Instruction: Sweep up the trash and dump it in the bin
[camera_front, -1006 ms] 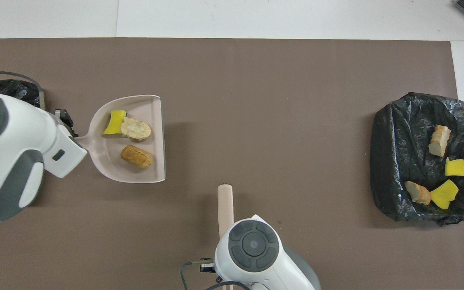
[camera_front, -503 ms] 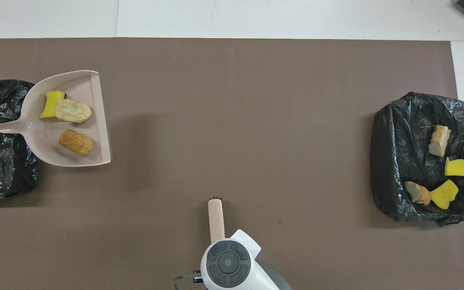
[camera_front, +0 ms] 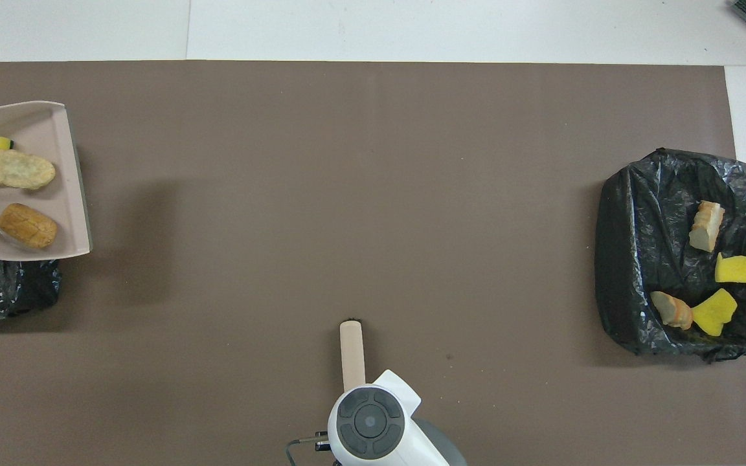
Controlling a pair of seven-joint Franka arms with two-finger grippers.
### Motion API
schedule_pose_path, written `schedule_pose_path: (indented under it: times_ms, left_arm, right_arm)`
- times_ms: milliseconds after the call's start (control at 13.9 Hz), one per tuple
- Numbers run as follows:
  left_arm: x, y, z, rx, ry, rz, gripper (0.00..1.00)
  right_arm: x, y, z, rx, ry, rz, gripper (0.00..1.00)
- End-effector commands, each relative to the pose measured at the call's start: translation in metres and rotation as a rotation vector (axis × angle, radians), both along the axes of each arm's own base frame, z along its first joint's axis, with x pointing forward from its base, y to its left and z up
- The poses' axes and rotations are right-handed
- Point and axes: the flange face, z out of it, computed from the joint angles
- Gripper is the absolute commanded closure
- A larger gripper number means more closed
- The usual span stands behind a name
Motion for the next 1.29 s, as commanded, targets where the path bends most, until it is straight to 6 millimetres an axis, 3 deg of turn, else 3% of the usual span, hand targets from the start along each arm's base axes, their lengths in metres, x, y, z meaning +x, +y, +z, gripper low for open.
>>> schedule_pose_path:
  times_ms: [0, 144, 287, 503, 646, 718, 790, 1221]
  left_arm:
    - [0.011, 0.039, 0.010, 0.056, 0.000, -0.028, 1.00]
    - [0.014, 0.079, 0.013, 0.151, 0.006, -0.058, 1.00]
    - [0.014, 0.097, 0.015, 0.231, 0.002, -0.110, 1.00]
    - [0.015, 0.106, 0.016, 0.330, 0.029, -0.136, 1.00]
    - [0.014, 0.113, 0.016, 0.409, 0.047, -0.135, 1.00]
    - [0.014, 0.114, 0.013, 0.443, 0.063, -0.140, 1.00]
    - [0.014, 0.115, 0.009, 0.465, 0.080, -0.143, 1.00]
    - [0.015, 0.121, -0.009, 0.596, 0.074, -0.025, 1.00]
  right_arm:
    - [0.001, -0.001, -0.003, 0.011, 0.002, -0.043, 1.00]
    - [0.000, 0.000, -0.006, 0.012, 0.015, -0.047, 1.00]
    - [0.001, 0.000, -0.007, 0.012, 0.016, -0.051, 1.00]
    - [0.002, -0.001, -0.008, 0.013, 0.016, -0.047, 0.69]
    - [0.004, 0.000, -0.008, 0.016, 0.016, -0.043, 0.39]
    - [0.006, 0.001, -0.009, 0.017, 0.015, -0.042, 0.16]
    - [0.009, 0.001, -0.009, 0.020, 0.012, -0.038, 0.00]
    - [0.054, 0.007, -0.004, 0.032, -0.039, -0.041, 0.00]
